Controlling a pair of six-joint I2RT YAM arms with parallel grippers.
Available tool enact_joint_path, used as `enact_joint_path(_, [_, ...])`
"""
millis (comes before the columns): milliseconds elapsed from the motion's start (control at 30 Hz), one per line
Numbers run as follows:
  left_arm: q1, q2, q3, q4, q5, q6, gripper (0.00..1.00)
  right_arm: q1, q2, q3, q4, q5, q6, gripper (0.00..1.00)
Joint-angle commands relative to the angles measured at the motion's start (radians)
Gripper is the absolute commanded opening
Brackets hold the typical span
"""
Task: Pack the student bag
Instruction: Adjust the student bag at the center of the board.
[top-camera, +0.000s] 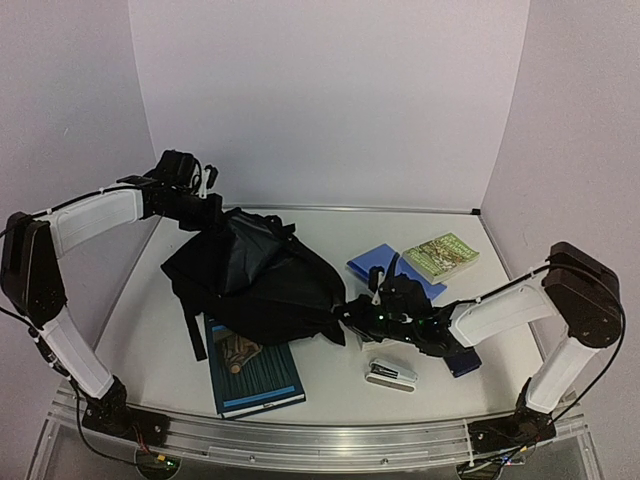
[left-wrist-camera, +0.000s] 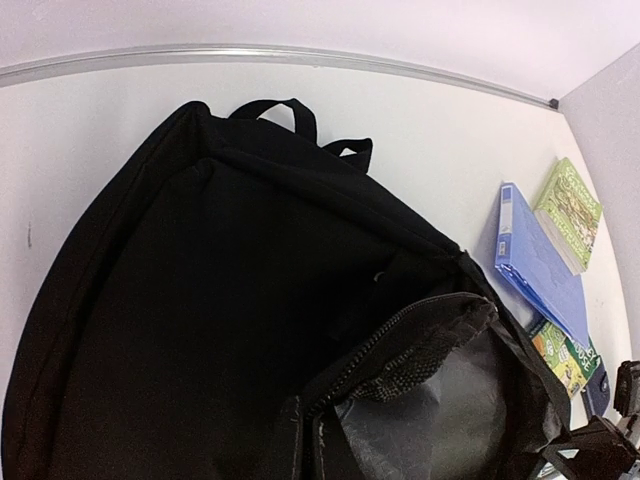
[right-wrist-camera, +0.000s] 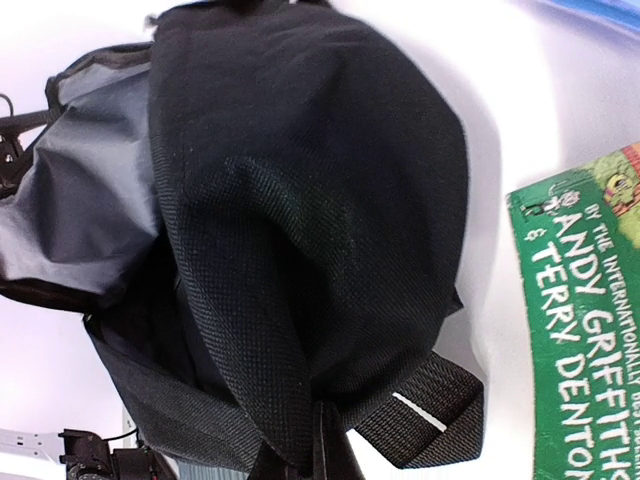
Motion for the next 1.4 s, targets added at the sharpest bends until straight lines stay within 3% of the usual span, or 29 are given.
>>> enact_joint_path(0, [0.054,-0.054,0.024,0.015,0.042,0.058,0.00,-0.005,-0.048,0.020,-0.131,0.066,-0.035,0.00])
enact_joint_path(67, [0.055,-0.066,0.026,0.004,0.059,0.076,0.00,-0.005,-0.057,0.030,-0.160,0.080,-0.053,0.00])
enact_joint_path(200, [0.098,-0.090,0.016,-0.038,-0.064,0.050,0.00,-0.015,-0.096,0.038,-0.230,0.118,-0.074,0.00])
enact_joint_path(500, [0.281,-0.202,-0.130,-0.008,0.028,-0.062,0.00,-0.090,-0.178,0.010,-0.277,0.134,-0.083,0.00])
enact_joint_path(667, [0.334,-0.220,-0.170,-0.015,0.027,-0.088,0.00,-0.100,-0.147,0.063,-0.281,0.134,-0.125,0.00])
enact_joint_path(867, [0.349,-0.235,-0.217,0.047,0.179,-0.090,0.00,-0.100,-0.070,0.175,-0.293,0.110,-0.198,0.00])
enact_joint_path(1067, [0.351,-0.236,-0.251,0.051,0.195,-0.121,0.00,-0.099,0.014,0.284,-0.322,0.121,-0.247,0.00])
enact_joint_path(1233, [0.351,-0.230,-0.336,0.155,0.390,-0.165,0.03,-0.099,0.098,0.360,-0.346,0.081,-0.275,0.27])
enact_joint_path(1367, [0.351,-0.231,-0.377,0.168,0.383,-0.172,0.05,-0.100,0.134,0.392,-0.353,0.031,-0.289,0.41])
